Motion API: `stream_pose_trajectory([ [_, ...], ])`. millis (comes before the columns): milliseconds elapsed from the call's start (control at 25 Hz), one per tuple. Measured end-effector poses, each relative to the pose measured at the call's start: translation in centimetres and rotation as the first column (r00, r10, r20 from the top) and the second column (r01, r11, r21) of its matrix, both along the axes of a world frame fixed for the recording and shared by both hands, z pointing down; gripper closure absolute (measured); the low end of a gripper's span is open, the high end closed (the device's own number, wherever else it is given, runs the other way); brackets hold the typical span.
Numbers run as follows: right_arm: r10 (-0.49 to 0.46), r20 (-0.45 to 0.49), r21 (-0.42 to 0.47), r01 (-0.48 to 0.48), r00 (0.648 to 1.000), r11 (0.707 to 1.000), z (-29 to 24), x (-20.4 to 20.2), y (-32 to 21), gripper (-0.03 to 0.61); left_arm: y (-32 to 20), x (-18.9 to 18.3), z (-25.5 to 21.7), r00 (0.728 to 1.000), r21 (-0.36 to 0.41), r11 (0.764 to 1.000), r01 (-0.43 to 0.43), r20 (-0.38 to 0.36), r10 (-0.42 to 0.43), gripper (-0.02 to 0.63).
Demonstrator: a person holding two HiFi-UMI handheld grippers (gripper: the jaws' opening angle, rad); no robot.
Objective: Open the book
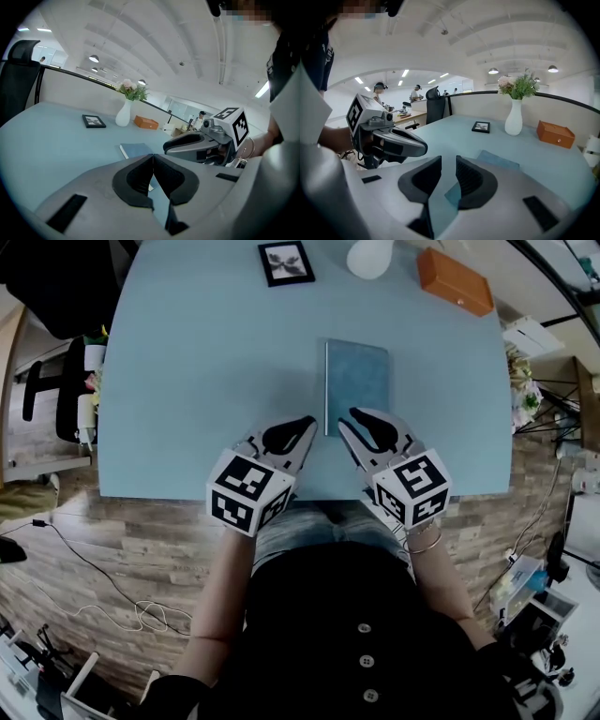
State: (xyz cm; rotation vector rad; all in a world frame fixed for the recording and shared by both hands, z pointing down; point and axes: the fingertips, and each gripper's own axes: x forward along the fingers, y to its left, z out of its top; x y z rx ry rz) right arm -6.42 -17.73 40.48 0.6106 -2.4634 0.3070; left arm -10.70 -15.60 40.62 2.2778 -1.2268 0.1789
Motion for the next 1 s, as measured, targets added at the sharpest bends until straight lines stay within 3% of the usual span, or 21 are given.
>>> stream_pose_trajectory([
  [560,-0.102,-0.131,-0.023,0.099,0.986,0.995,3.7,0.4,0.6,0.472,1.4,1.3,2.9,0.998,-0.081,0.996,0.034,-0.054,-0.038,0.601],
  [1000,-0.197,-0.252,-0.039,0.194,0.947,0.98,7.5,0.2,1.7,0.466,3.3,2.0,6.1,0.999,-0.149,0.989,0.003,-0.042,-0.01,0.601],
])
